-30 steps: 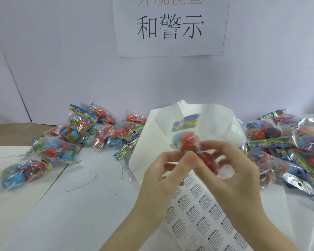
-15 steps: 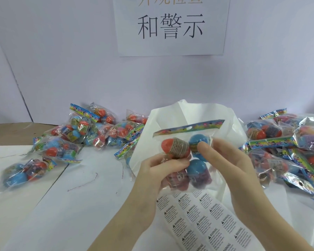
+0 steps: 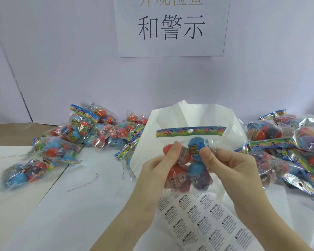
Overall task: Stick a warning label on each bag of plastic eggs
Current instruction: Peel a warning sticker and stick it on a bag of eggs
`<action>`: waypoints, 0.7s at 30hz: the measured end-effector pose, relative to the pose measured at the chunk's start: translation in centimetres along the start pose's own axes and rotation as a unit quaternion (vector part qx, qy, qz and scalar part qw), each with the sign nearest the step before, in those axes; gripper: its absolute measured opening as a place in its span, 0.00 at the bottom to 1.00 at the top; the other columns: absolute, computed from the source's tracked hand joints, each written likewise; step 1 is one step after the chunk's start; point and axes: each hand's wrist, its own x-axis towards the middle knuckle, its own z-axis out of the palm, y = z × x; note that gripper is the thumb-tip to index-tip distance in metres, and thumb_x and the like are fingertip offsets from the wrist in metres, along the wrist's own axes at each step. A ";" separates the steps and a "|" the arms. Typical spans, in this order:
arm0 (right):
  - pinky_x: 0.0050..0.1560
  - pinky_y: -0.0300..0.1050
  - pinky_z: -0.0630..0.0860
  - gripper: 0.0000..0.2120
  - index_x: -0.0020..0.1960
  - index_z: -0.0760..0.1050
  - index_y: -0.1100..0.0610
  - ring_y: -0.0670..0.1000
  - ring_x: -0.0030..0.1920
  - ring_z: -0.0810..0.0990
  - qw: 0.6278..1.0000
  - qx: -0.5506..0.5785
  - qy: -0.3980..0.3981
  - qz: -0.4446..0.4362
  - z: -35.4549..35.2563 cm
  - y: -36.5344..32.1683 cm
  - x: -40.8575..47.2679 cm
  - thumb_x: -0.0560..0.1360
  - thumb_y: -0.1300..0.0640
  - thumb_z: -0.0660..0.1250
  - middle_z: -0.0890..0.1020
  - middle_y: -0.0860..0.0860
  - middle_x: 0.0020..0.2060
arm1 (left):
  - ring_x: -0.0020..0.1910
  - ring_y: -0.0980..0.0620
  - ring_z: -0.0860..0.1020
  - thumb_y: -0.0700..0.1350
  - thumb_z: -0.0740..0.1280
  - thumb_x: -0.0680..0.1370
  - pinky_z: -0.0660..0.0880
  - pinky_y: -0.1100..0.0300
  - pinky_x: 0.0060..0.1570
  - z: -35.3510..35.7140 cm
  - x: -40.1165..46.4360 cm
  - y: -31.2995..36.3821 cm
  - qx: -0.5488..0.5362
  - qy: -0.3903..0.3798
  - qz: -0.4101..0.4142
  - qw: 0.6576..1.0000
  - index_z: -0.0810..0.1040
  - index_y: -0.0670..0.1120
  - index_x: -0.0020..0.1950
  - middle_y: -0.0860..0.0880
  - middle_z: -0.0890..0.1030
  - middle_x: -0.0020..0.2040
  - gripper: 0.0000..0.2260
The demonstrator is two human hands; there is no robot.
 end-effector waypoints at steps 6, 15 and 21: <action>0.32 0.26 0.69 0.13 0.35 0.85 0.48 0.38 0.27 0.74 0.999 0.036 -0.006 0.017 0.1 -0.8 -0.1 0.63 0.43 0.65 0.83 0.48 0.28 | 0.35 0.48 0.80 0.59 0.66 0.65 0.78 0.60 0.34 -0.2 0.0 -0.1 -0.001 0.007 0.051 0.999 0.84 0.42 0.44 0.39 0.84 0.41 0.22; 0.30 0.30 0.69 0.08 0.36 0.82 0.51 0.40 0.30 0.74 0.999 0.014 0.010 0.052 -0.2 0.0 0.2 0.63 0.52 0.65 0.82 0.46 0.29 | 0.30 0.50 0.77 0.57 0.69 0.57 0.75 0.59 0.32 -0.3 0.1 -0.2 -0.012 0.021 0.033 0.999 0.83 0.40 0.39 0.42 0.82 0.37 0.22; 0.31 0.33 0.71 0.18 0.38 0.80 0.53 0.42 0.31 0.77 0.997 0.030 0.046 0.052 -0.4 0.1 0.2 0.58 0.40 0.68 0.82 0.46 0.30 | 0.28 0.55 0.79 0.58 0.69 0.59 0.77 0.63 0.31 0.1 0.0 -0.3 0.016 -0.023 0.035 0.999 0.82 0.44 0.37 0.48 0.81 0.31 0.19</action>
